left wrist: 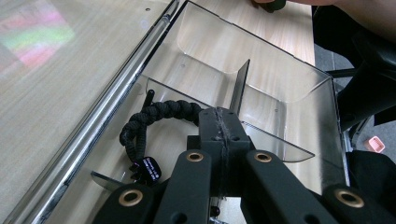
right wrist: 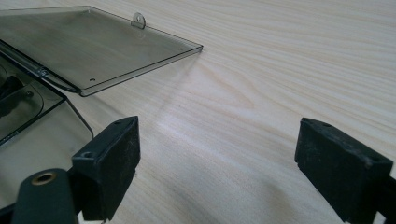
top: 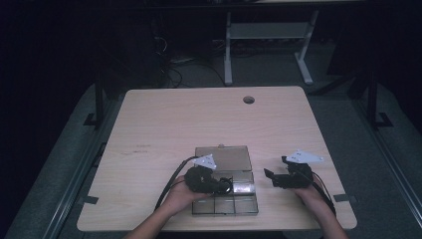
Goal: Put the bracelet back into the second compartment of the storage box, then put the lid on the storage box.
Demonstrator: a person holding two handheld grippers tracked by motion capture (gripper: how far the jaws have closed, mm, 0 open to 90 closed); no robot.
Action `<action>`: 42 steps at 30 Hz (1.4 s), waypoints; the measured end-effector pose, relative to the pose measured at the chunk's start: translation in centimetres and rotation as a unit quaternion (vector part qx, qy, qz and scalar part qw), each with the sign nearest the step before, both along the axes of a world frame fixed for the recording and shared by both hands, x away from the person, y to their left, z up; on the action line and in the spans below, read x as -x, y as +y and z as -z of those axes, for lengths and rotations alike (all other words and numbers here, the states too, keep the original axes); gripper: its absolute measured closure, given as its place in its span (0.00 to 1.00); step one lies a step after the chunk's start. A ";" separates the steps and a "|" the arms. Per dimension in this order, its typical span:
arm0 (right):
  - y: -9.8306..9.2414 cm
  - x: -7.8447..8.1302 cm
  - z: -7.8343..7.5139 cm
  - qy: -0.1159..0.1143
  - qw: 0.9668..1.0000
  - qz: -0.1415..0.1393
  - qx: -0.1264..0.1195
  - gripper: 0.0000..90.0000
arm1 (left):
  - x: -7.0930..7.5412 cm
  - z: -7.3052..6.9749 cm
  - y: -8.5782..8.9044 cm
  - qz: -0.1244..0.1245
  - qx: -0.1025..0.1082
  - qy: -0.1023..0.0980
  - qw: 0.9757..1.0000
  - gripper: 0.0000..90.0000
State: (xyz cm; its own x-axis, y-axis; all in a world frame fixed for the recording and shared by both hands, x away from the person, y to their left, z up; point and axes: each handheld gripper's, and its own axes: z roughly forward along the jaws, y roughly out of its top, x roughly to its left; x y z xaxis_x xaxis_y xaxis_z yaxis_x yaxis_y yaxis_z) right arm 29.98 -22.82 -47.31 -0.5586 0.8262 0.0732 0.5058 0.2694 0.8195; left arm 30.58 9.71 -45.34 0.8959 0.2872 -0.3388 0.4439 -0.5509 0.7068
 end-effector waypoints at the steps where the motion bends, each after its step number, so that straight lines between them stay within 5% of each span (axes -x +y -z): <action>1: 0.0 0.0 0.0 0.000 1.000 0.000 0.000 0.15 | 0.0 -0.1 0.0 0.003 -0.002 -0.002 1.000 1.00; 7: 0.0 0.0 0.0 0.001 1.000 0.002 -0.004 0.15 | 0.1 -0.9 0.6 0.003 0.019 0.001 1.000 1.00; 18: -0.1 -0.1 -0.1 0.008 1.000 0.000 -0.005 0.16 | -0.1 -2.3 2.5 -0.026 0.022 -0.019 0.999 0.94; 29: 0.7 -0.1 -1.5 0.019 1.000 -0.016 -0.017 0.15 | -0.8 -3.2 4.7 -0.070 0.015 -0.028 0.997 0.60; 36: 1.2 -0.5 -2.7 0.046 0.998 -0.027 -0.036 0.15 | -1.6 -3.7 6.1 -0.102 0.015 -0.010 0.995 0.43; 42: 1.8 -1.2 -3.8 0.061 0.996 -0.046 -0.050 0.15 | -2.1 -4.0 7.1 -0.121 0.007 -0.016 0.992 0.35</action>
